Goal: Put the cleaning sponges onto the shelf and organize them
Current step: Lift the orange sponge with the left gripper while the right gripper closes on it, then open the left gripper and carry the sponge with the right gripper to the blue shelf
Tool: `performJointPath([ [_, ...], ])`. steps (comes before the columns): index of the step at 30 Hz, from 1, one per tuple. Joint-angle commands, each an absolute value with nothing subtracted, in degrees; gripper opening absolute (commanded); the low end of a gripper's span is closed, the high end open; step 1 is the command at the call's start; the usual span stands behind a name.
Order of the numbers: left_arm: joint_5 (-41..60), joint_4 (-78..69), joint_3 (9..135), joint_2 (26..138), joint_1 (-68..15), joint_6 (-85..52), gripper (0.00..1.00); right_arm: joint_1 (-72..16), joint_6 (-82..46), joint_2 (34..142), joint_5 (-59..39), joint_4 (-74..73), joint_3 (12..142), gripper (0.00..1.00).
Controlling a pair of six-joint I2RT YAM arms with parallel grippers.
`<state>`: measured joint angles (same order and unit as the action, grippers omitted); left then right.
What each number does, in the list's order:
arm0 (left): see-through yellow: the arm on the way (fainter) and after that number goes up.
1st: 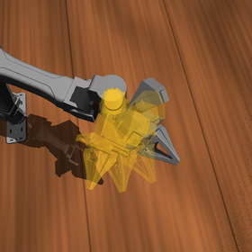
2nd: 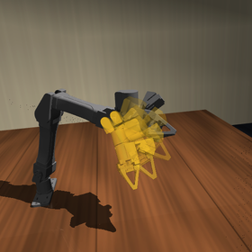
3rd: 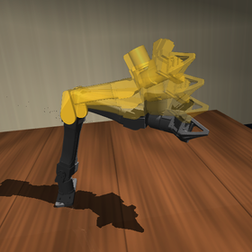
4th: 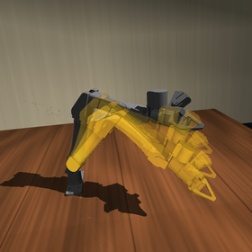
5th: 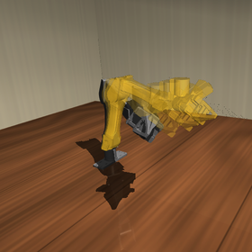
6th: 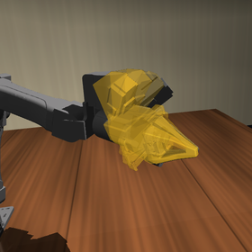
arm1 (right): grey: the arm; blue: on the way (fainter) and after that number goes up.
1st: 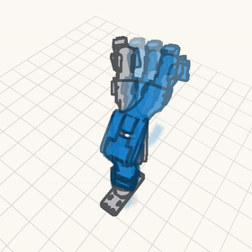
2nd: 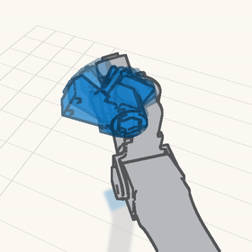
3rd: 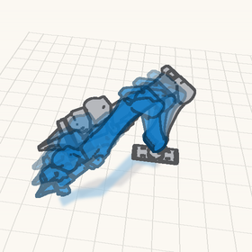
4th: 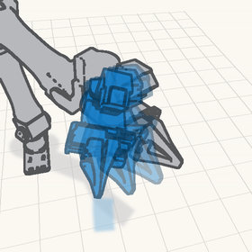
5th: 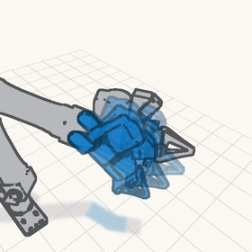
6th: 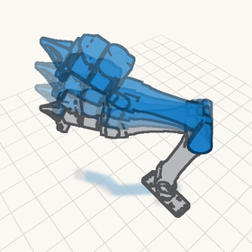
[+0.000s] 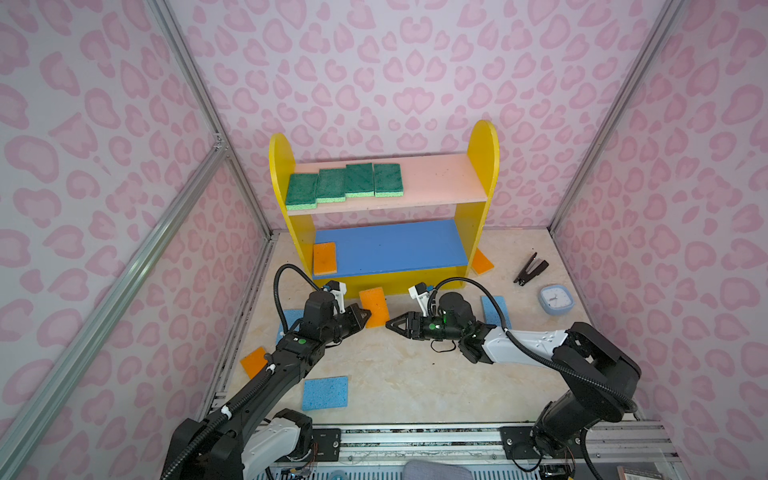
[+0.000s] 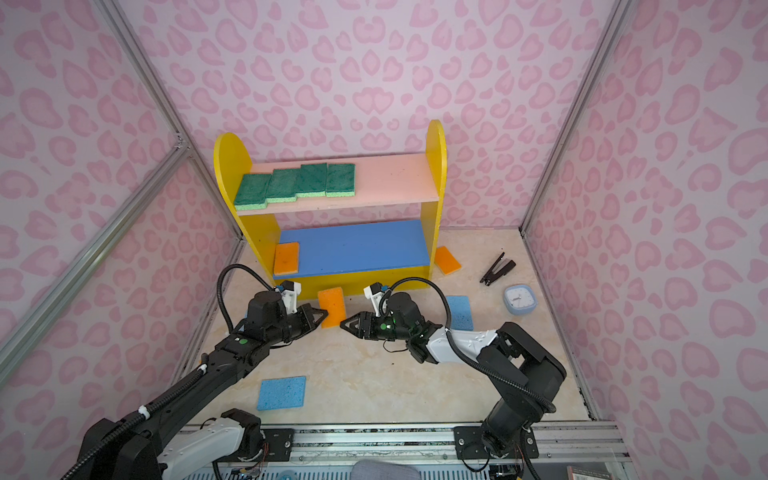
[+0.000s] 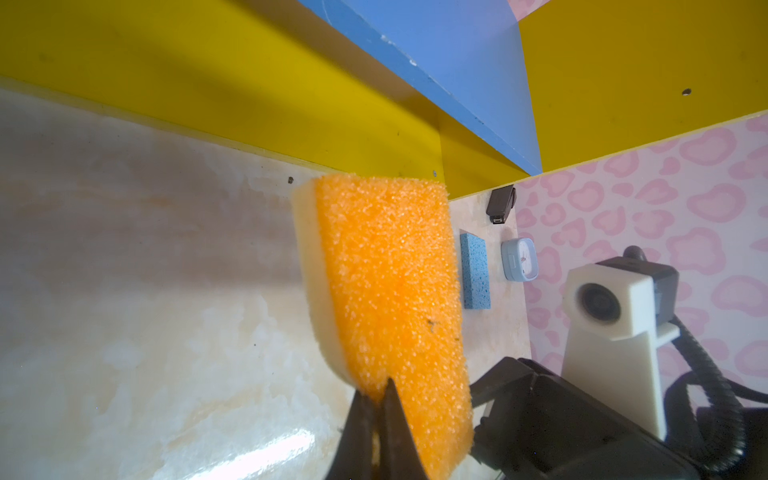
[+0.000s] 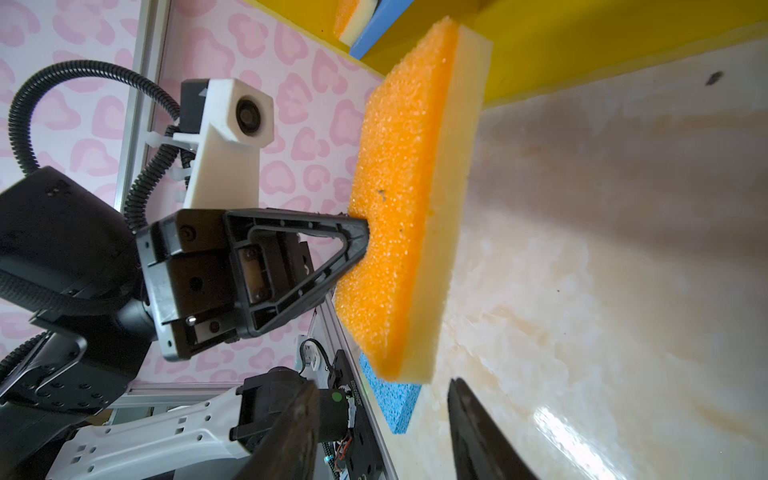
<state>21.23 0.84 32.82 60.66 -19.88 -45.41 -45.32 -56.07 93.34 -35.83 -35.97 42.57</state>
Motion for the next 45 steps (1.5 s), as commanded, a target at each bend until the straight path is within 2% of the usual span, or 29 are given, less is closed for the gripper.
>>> performJointPath([
  [1, 22.06, 0.79, 33.54, 60.07, -19.91, -45.94, 0.04, -45.18, -56.6, 94.0, -35.84, -38.83, 43.06, 0.5],
  [9, 22.15, 0.51, 33.35, 60.28, -19.81, -45.99, 0.04, -44.73, -57.4, 95.3, -36.3, -39.17, 44.45, 0.43],
  [19, 22.06, 0.46, 33.35, 60.03, -19.8, -46.22, 0.04, -45.18, -59.56, 97.1, -36.04, -41.9, 44.44, 0.41],
  [21, 21.97, 0.44, 33.26, 59.95, -19.82, -46.16, 0.04, -45.13, -59.81, 97.04, -35.95, -42.12, 44.56, 0.36],
  [27, 22.15, 0.09, 33.02, 59.88, -19.84, -46.33, 0.04, -45.22, -59.72, 96.8, -35.78, -40.5, 45.44, 0.11],
  [30, 21.91, 0.0, 32.52, 59.27, -19.8, -46.32, 0.04, -45.25, -59.24, 96.44, -35.19, -39.52, 45.18, 0.01],
  [37, 20.54, 0.92, 32.14, 57.58, -19.78, -45.32, 0.05, -45.27, -57.84, 95.67, -34.46, -37.1, 45.57, 0.0],
  [39, 20.24, 1.21, 32.26, 57.29, -19.83, -44.89, 0.13, -45.26, -57.36, 95.38, -34.36, -36.47, 45.62, 0.0],
  [40, 20.03, 1.46, 32.24, 56.94, -19.8, -44.73, 0.22, -45.22, -57.09, 95.19, -34.32, -36.19, 45.66, 0.0],
  [42, 19.52, 2.03, 32.04, 55.93, -19.84, -43.91, 0.48, -45.17, -56.37, 94.65, -34.15, -35.1, 45.68, 0.0],
  [44, 18.76, 3.02, 31.92, 54.59, -19.8, -43.12, 0.65, -45.08, -55.59, 94.0, -33.89, -33.88, 45.48, 0.0],
  [45, 18.38, 3.41, 31.91, 53.83, -19.82, -42.74, 0.77, -45.09, -55.1, 93.65, -33.76, -33.08, 45.31, 0.0],
])
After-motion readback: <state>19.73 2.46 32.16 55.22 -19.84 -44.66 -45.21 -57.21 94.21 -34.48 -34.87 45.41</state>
